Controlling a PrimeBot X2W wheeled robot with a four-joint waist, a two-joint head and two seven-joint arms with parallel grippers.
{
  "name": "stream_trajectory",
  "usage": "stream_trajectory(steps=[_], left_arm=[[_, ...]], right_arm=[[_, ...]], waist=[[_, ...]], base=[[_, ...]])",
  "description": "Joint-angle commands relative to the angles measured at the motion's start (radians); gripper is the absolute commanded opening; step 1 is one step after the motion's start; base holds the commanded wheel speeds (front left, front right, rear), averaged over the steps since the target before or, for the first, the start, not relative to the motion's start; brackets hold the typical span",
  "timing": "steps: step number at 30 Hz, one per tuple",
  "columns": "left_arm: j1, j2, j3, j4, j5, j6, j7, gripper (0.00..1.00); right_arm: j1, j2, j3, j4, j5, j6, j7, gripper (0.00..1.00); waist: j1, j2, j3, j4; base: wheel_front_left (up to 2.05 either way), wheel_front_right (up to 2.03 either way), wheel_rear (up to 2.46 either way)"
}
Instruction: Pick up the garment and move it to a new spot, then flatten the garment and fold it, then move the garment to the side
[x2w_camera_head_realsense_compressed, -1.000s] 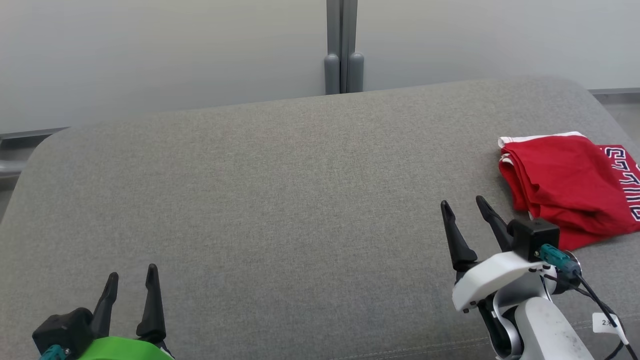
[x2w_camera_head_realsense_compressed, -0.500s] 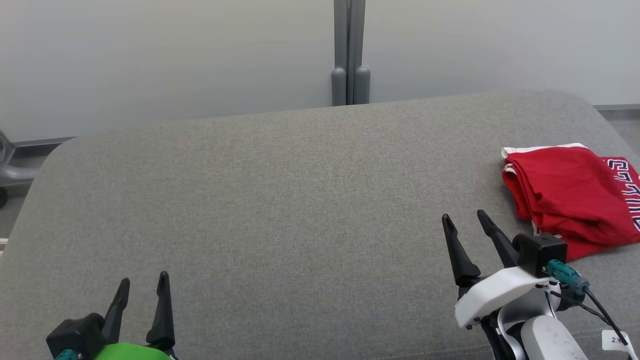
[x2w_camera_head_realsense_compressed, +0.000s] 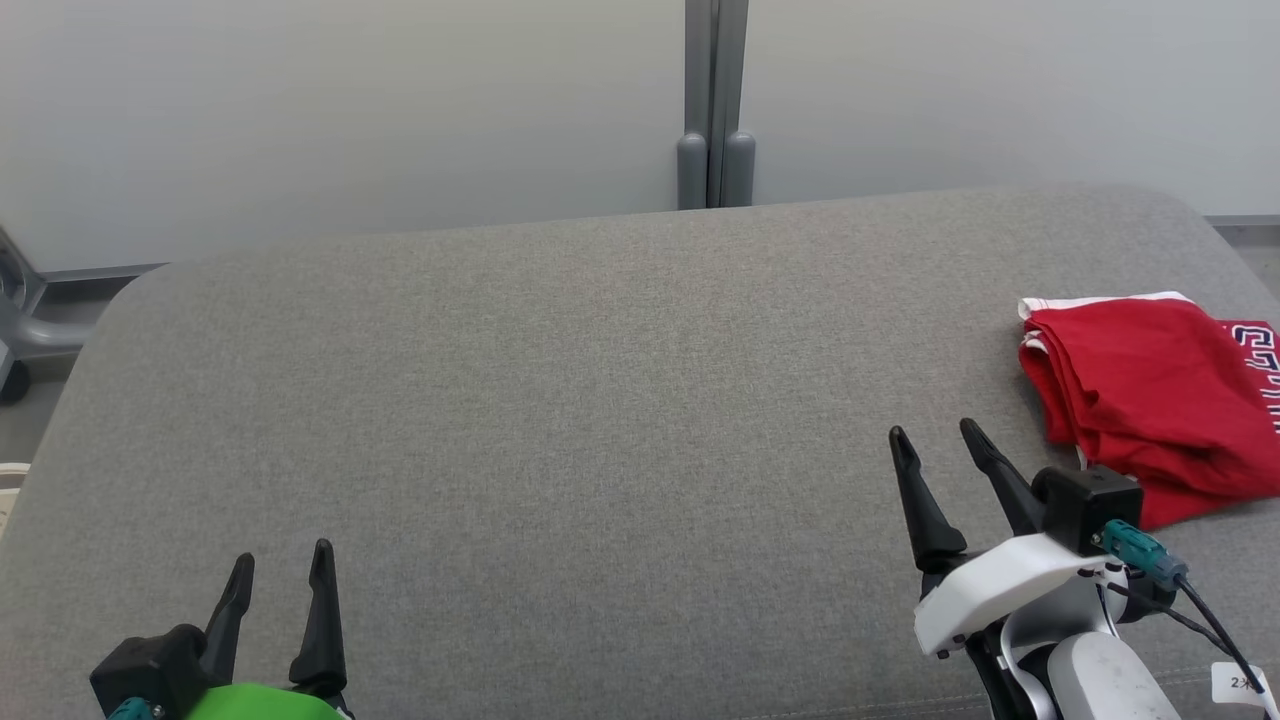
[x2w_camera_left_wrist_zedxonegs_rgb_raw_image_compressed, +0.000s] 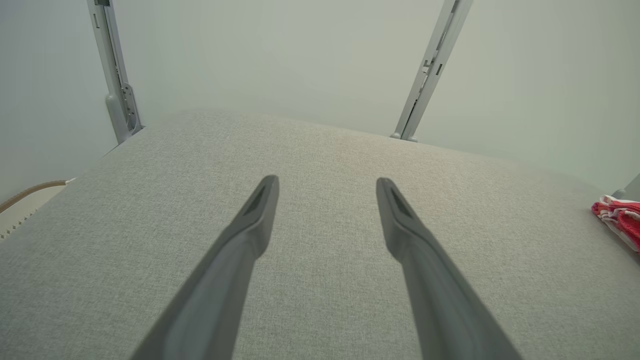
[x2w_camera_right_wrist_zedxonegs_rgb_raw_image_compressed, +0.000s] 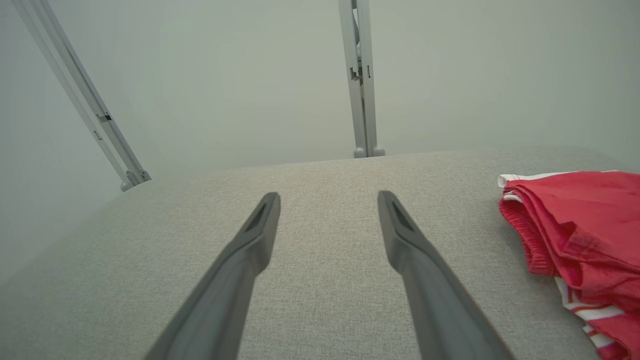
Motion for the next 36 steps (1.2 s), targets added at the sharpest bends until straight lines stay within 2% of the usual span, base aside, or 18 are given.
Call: stream_trajectory(steps=[1, 5, 6, 10, 25, 36], left_arm=[[-0.005, 0.0, 0.007, 0.0, 0.01, 0.005, -0.004, 1.0], [-0.005, 0.002, 0.01, -0.003, 0.03, 0.013, -0.004, 1.0], [-0.005, 0.005, 0.009, -0.003, 0.035, 0.015, -0.004, 0.0], [0.007, -0.024, -0.011, 0.026, 0.023, 0.009, 0.005, 0.0], [-0.051, -0.102, 0.085, 0.088, -0.146, -0.077, 0.062, 0.0], [-0.088, -0.148, 0.141, 0.127, -0.243, -0.128, 0.096, 0.0]], right_arm=[[0.009, -0.001, -0.004, -0.006, 0.001, -0.001, 0.003, 1.0], [0.007, -0.001, -0.008, -0.009, 0.0, -0.001, 0.004, 1.0], [0.007, -0.001, -0.01, -0.01, -0.001, -0.001, 0.004, 0.0], [0.023, 0.002, -0.003, 0.028, 0.001, 0.0, 0.003, 0.0], [-0.011, 0.001, -0.063, 0.067, 0.269, 0.0, 0.049, 0.0], [-0.031, 0.0, -0.098, 0.089, 0.422, 0.0, 0.076, 0.0]], waist=[[0.0, 0.0, 0.001, 0.001], [0.0, 0.0, 0.003, 0.002], [0.0, 0.0, 0.004, 0.003], [0.0, 0.0, 0.004, 0.003], [0.0, 0.0, 0.012, 0.004], [0.0, 0.0, 0.018, 0.004]], base=[[0.0, 0.0, 0.0], [0.0, 0.0, 0.0], [0.0, 0.0, 0.0], [0.0, 0.0, 0.0], [0.0, 0.0, 0.0], [0.0, 0.0, 0.0]])
